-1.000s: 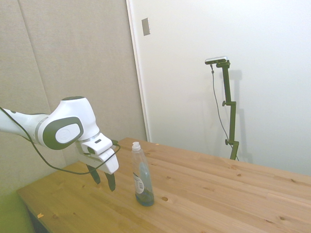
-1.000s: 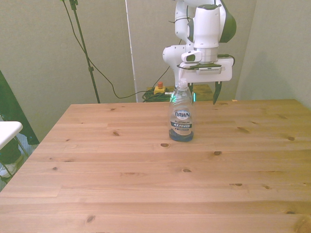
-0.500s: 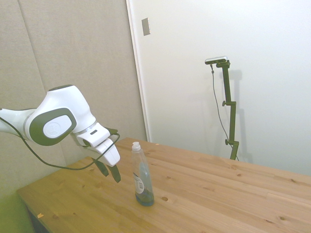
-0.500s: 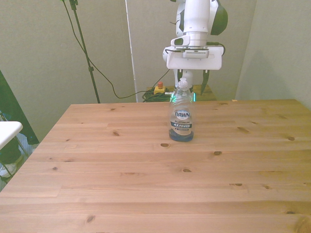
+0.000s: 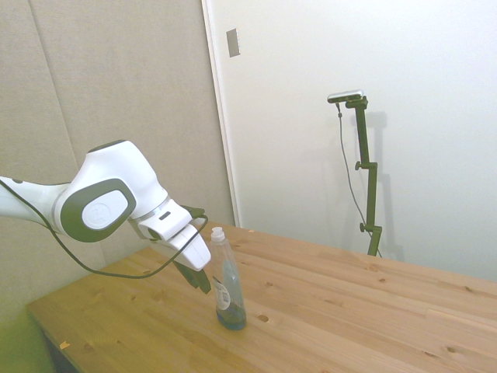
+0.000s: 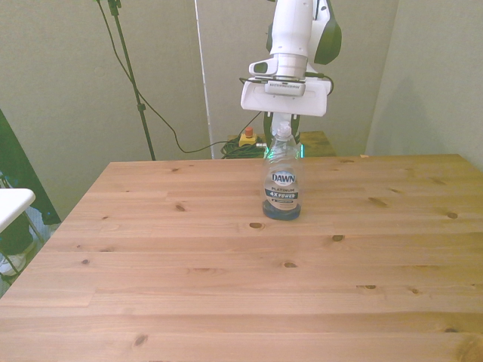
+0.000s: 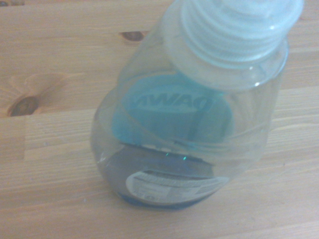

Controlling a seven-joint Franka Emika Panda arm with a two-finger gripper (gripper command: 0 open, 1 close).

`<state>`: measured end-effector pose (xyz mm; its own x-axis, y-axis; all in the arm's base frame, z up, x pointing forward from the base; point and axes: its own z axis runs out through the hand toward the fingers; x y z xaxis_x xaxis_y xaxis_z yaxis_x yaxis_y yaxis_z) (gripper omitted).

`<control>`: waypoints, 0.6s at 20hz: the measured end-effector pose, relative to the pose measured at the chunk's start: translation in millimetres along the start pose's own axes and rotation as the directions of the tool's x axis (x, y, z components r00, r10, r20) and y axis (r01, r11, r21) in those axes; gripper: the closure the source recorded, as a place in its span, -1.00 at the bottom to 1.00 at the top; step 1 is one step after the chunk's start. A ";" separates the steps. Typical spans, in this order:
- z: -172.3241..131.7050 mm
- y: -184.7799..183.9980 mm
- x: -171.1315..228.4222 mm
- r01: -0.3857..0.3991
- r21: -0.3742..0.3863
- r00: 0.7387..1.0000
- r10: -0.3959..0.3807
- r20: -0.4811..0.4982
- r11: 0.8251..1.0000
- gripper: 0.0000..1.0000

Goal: Knock down the dish soap

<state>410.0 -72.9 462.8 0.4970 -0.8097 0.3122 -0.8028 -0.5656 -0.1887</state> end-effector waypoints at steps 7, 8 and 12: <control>14.1 -33.2 21.2 -0.025 -0.001 0.999 0.025 -0.025 1.000 1.00; 17.4 -40.0 25.5 -0.031 -0.001 0.999 0.031 -0.029 1.000 1.00; 36.4 -73.5 45.5 -0.050 0.003 0.998 0.050 -0.047 0.999 1.00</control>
<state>503.6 -73.9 457.0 0.4399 -0.8290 0.3454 -0.8260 -0.5244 -0.2066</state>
